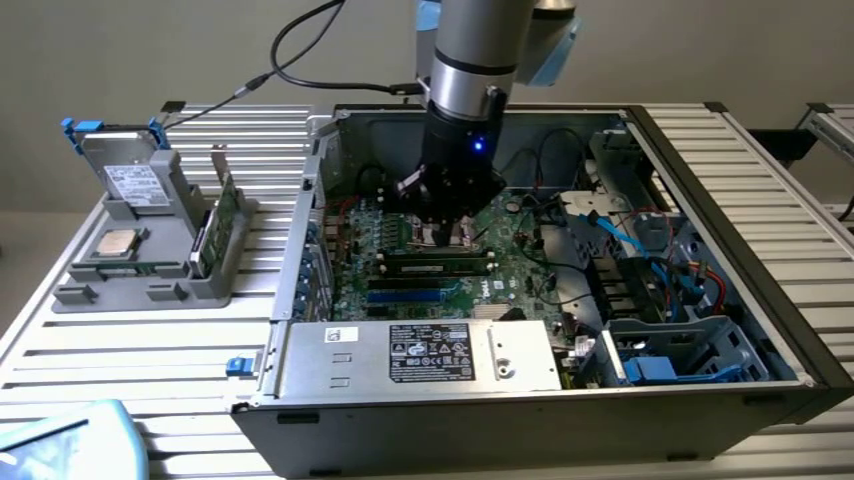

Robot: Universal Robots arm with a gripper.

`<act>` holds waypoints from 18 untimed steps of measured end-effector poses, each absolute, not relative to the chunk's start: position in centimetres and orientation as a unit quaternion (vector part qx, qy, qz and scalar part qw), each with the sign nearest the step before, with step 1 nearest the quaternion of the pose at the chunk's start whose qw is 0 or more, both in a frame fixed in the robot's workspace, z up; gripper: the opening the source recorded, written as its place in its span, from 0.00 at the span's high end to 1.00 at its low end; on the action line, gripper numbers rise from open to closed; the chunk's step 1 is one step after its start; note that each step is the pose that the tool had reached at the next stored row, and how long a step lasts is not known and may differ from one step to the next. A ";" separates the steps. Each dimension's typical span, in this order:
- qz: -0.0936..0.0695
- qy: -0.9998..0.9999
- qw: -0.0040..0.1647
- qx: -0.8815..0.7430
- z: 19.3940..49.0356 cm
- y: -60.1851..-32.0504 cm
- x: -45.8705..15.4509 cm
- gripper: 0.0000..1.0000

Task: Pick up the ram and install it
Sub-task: 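Press down the ram until it locks into place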

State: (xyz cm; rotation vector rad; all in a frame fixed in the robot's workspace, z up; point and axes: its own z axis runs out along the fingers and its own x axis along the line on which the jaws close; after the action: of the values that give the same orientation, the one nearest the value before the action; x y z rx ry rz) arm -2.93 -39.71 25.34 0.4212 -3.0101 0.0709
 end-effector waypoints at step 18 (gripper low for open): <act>0.022 -0.996 0.040 0.078 25.3 -40.1 -2.9 0.90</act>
State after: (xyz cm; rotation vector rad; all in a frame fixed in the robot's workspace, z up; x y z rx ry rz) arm -2.90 -40.11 25.27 0.2393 -3.0522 0.0683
